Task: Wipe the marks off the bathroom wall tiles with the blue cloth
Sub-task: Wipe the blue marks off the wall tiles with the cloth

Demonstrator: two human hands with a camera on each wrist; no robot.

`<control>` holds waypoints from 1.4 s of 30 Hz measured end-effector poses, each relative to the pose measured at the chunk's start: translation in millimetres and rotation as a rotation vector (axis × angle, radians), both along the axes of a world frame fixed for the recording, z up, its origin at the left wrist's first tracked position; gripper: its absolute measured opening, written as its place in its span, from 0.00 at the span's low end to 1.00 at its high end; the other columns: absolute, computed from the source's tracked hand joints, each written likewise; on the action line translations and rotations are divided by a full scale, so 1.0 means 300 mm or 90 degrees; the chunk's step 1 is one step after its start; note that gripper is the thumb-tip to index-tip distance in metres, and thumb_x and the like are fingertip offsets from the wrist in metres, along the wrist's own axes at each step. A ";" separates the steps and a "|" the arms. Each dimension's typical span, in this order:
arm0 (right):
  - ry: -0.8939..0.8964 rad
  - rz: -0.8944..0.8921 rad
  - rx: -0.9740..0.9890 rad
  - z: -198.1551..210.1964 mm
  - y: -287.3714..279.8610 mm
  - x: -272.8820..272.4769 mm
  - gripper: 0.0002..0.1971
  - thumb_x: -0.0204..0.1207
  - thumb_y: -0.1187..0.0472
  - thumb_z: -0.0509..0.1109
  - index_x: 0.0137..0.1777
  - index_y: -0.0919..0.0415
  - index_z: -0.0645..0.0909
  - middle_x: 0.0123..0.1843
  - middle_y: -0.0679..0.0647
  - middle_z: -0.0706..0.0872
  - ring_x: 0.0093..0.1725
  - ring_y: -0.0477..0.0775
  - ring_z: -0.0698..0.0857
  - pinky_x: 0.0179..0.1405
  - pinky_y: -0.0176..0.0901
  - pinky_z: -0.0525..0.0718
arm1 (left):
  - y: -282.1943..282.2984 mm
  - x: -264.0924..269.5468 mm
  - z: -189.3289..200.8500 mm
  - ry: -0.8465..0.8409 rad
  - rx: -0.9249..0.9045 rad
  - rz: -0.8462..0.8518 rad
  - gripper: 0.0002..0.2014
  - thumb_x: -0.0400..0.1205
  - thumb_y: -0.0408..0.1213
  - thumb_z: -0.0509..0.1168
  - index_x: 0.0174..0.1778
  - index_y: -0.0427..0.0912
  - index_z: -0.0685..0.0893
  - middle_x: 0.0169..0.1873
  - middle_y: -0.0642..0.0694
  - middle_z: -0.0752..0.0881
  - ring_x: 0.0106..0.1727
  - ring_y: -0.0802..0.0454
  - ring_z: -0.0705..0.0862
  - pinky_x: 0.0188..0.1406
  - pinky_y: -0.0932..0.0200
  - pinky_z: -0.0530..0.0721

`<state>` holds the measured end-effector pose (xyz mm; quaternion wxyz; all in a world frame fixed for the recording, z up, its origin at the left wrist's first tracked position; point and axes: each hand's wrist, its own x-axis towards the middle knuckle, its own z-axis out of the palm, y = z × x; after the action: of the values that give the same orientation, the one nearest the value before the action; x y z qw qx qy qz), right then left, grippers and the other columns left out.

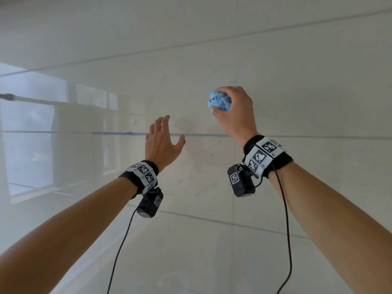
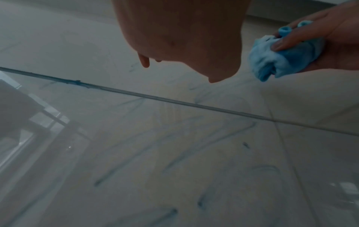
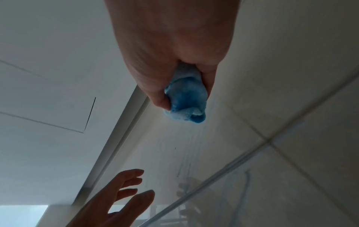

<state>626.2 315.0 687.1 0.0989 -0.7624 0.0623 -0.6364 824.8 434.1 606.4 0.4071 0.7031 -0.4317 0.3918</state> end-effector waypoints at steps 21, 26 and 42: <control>0.025 -0.202 -0.136 0.470 0.158 0.638 0.18 0.79 0.62 0.72 0.69 0.60 0.83 0.66 0.58 0.81 0.62 0.61 0.83 0.62 0.48 0.82 | 0.260 0.879 0.142 0.038 0.004 0.089 0.26 0.92 0.42 0.57 0.86 0.40 0.67 0.81 0.37 0.73 0.80 0.31 0.72 0.71 0.30 0.77; 0.053 -0.306 -0.144 0.488 0.149 0.694 0.18 0.83 0.61 0.71 0.72 0.59 0.80 0.70 0.57 0.79 0.66 0.63 0.80 0.56 0.46 0.77 | 0.260 0.982 0.180 0.038 -0.030 0.102 0.23 0.91 0.42 0.57 0.83 0.42 0.68 0.81 0.39 0.73 0.78 0.31 0.74 0.69 0.29 0.78; 0.246 -0.271 -0.373 -0.102 0.327 1.112 0.20 0.69 0.70 0.78 0.62 0.60 0.86 0.68 0.55 0.86 0.62 0.65 0.84 0.46 0.51 0.90 | 0.388 1.364 0.095 0.048 -0.067 0.012 0.26 0.92 0.42 0.52 0.88 0.42 0.61 0.88 0.38 0.63 0.86 0.31 0.65 0.76 0.22 0.73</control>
<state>959.8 413.2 656.4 -0.2695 -0.8341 0.0524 -0.4785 1234.0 550.6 634.8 0.4556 0.6991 -0.3885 0.3908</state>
